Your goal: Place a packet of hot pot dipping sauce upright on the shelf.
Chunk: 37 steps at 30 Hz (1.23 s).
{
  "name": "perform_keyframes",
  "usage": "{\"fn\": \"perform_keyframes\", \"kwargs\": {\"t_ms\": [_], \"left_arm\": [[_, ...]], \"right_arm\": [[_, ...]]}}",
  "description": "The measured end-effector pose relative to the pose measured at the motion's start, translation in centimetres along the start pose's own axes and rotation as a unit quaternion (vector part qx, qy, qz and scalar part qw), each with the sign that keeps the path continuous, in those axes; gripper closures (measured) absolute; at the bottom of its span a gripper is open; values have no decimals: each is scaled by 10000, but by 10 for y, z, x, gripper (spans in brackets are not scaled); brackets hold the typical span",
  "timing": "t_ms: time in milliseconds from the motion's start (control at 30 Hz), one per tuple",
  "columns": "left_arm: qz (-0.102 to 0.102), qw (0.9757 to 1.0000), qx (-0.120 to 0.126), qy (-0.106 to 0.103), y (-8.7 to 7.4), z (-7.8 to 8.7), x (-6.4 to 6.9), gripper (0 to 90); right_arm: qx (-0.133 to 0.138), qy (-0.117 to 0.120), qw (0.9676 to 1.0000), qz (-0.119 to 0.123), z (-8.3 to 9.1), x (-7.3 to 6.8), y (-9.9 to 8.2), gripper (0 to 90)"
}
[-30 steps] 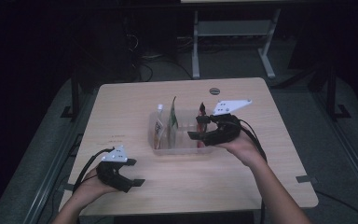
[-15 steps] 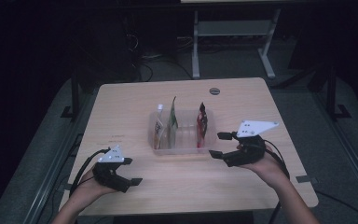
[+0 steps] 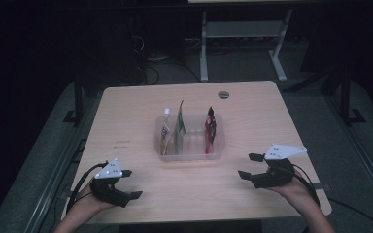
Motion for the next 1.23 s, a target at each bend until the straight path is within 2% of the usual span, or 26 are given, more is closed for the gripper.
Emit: {"fn": "perform_keyframes", "kwargs": {"t_ms": [100, 133, 300, 433, 533, 867, 1233], "left_arm": [[-67, 9999, -70, 37, -4, 0, -1, 141], [-33, 10000, -61, 41, -6, 0, -2, 142], [-95, 9999, -100, 102, -8, 2, -5, 144], [-287, 9984, -422, 249, -14, -5, -9, 145], [-311, 9978, -524, 274, -16, -7, -10, 145], [-288, 9972, -606, 327, -20, -8, -17, 144], [-292, 9976, -532, 322, -18, -6, -16, 144]], "right_arm": [[-49, -30, 10000, -24, -1, 2, -8, 245], [-165, -87, 9998, -25, -4, 3, -14, 241], [-382, -112, 9992, 68, -13, 6, -21, 223], [-667, -247, 9973, 208, -19, 11, -30, 221], [-730, -294, 9966, 253, -20, 14, -32, 219], [-859, -331, 9954, 265, -24, 22, -38, 205], [-700, -321, 9967, 255, -20, 20, -35, 181]]}}
Point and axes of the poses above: each handheld gripper's, and its own axes: z roughly backward along the jaws, y roughly out of its top, x roughly to its right, the point moved 3 cm from there along -z, roughly forward along the jaws, and after that the axes turned 11 degrees about -x, right-handed, at the moved point
